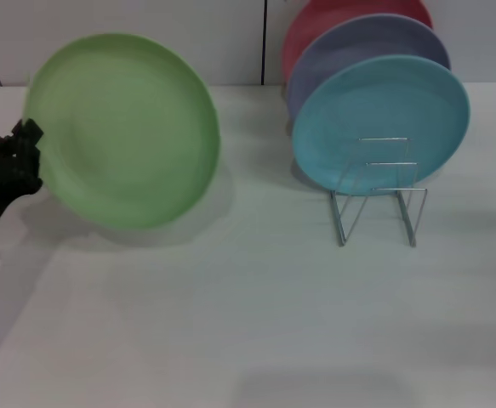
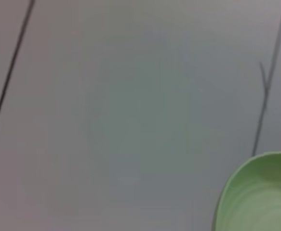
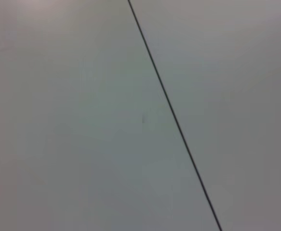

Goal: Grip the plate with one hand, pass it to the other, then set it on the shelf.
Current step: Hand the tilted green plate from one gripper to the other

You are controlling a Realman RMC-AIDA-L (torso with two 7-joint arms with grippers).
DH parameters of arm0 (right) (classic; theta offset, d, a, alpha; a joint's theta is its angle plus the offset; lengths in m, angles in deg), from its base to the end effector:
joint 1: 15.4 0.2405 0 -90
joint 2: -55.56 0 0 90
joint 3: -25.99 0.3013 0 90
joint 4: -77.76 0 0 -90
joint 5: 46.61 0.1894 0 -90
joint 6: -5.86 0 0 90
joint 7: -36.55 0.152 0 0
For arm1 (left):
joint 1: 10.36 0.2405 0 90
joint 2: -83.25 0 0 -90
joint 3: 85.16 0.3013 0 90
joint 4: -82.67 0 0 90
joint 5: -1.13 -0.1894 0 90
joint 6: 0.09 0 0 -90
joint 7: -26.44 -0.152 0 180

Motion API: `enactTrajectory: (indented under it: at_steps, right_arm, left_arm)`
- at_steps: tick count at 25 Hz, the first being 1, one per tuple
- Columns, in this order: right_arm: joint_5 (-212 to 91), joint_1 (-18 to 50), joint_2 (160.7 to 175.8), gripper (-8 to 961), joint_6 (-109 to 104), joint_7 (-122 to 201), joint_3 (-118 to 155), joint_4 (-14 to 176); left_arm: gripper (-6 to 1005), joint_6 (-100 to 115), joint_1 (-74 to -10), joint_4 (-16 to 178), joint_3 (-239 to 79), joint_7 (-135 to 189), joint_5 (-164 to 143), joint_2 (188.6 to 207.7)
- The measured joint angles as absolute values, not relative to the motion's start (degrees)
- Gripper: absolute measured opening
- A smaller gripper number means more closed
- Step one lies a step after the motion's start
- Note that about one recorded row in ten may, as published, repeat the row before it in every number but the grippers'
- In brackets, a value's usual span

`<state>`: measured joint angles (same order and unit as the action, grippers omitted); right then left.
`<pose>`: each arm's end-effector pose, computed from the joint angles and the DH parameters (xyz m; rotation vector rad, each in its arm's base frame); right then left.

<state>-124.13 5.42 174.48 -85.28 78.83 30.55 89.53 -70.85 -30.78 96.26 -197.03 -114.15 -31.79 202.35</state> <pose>0.3767 0.2955 0.0813 -1.2740 0.5138 1.1245 -0.3443 0.3309 -0.0123 -1.7609 -0.6779 -0.9680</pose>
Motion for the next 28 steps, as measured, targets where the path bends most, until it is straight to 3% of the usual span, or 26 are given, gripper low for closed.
enactTrajectory:
  at_steps: [17,28]
  right_arm:
    - [-124.1,2.5,174.64,726,-91.8,76.2,15.4,86.7]
    - [-124.1,6.5,174.84,726,-93.4,74.8,0.1,81.4]
  left_arm:
    - [38,-73.4,-31.3,94.0,-196.4,-126.8,-32.6,202.17]
    - [38,-72.4,-32.0,94.5,-196.4,-127.3,-32.6,202.18]
